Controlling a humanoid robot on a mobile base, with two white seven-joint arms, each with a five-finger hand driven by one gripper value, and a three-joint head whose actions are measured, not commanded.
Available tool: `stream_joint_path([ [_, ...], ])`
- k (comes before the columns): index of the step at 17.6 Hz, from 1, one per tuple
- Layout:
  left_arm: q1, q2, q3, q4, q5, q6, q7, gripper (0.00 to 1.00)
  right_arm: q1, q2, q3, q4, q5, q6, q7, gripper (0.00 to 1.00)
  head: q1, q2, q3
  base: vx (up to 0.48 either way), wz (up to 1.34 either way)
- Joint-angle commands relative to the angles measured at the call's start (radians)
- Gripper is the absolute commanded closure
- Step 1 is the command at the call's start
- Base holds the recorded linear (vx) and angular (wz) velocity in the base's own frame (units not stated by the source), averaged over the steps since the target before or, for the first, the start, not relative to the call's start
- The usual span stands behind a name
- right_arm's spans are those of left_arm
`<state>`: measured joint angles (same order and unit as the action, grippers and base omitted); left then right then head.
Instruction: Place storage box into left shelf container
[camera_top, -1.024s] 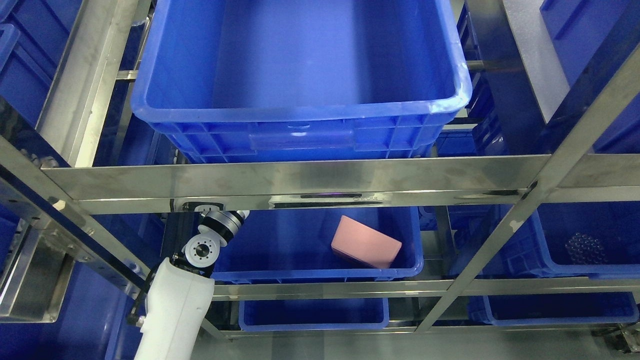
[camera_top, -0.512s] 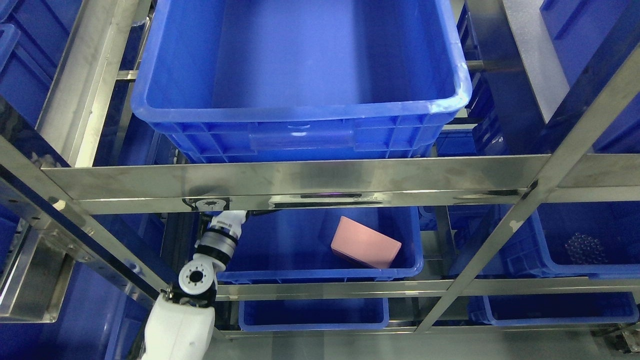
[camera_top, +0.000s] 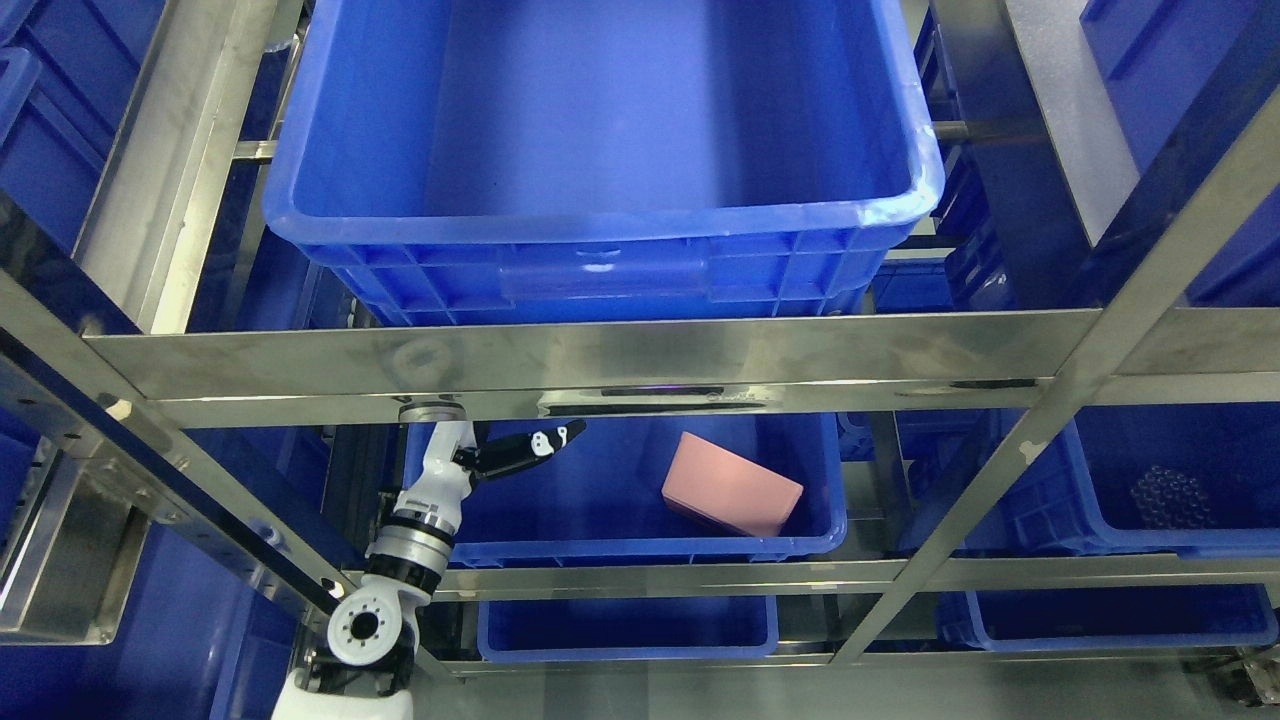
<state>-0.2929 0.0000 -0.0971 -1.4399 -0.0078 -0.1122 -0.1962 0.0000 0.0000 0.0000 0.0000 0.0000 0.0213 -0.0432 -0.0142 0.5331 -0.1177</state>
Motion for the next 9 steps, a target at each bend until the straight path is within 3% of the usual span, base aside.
stream_joint_path([
  [1, 0.087, 0.017, 0.092, -0.159, 0.038, -0.029, 0.001, 0.00, 0.012, -0.017, -0.005, -0.017, 0.002, 0.000, 0.000, 0.00, 0.0000, 0.000, 0.000, 0.000, 0.00],
  [9, 0.115, 0.017, 0.132, -0.159, 0.040, -0.038, 0.000, 0.00, 0.012, -0.017, -0.005, -0.017, 0.002, 0.000, 0.000, 0.00, 0.0000, 0.000, 0.000, 0.000, 0.00],
])
